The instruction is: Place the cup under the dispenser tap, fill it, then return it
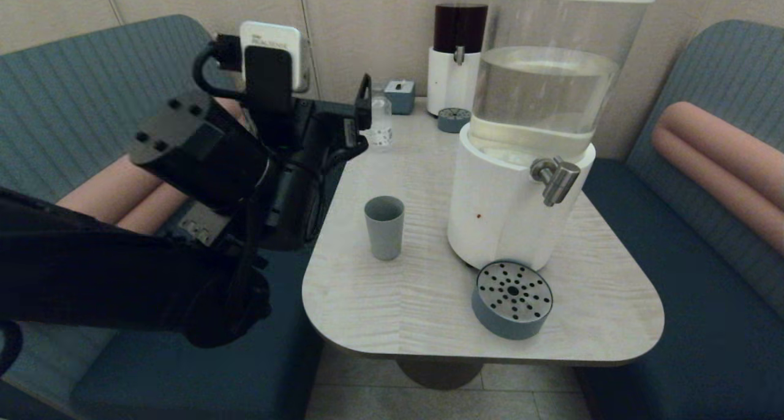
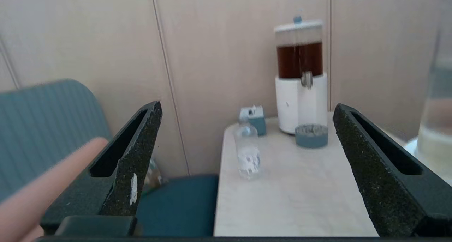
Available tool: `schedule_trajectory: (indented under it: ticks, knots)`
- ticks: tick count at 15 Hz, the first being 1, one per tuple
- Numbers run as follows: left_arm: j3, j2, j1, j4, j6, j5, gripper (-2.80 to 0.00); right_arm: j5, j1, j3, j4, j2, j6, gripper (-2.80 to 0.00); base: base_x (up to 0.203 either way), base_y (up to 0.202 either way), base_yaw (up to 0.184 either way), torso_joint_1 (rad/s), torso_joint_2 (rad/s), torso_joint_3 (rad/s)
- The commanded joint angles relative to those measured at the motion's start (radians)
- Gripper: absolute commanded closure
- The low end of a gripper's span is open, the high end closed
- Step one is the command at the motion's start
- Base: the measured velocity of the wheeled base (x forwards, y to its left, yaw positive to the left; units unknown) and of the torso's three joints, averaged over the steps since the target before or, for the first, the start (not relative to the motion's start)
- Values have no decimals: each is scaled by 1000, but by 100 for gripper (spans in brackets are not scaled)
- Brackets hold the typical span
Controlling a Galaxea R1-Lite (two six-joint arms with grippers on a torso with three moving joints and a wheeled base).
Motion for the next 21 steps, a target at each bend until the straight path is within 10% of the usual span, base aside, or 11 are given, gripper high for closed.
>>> schedule_trajectory:
  ticks: [1, 14, 15, 21]
  knots:
    - [6, -98, 1, 25, 6, 0, -280, 0, 0, 0, 0, -2, 0, 0, 0, 0, 0, 0, 0, 0]
    - [51, -502, 114, 646, 76, 12, -280, 0, 0, 0, 0, -2, 0, 0, 0, 0, 0, 0, 0, 0]
    - [52, -508, 163, 670, 76, 24, 0, 0, 0, 0, 0, -2, 0, 0, 0, 0, 0, 0, 0, 0]
    - [55, -625, 237, 782, 72, 115, 0, 0, 0, 0, 0, -2, 0, 0, 0, 0, 0, 0, 0, 0]
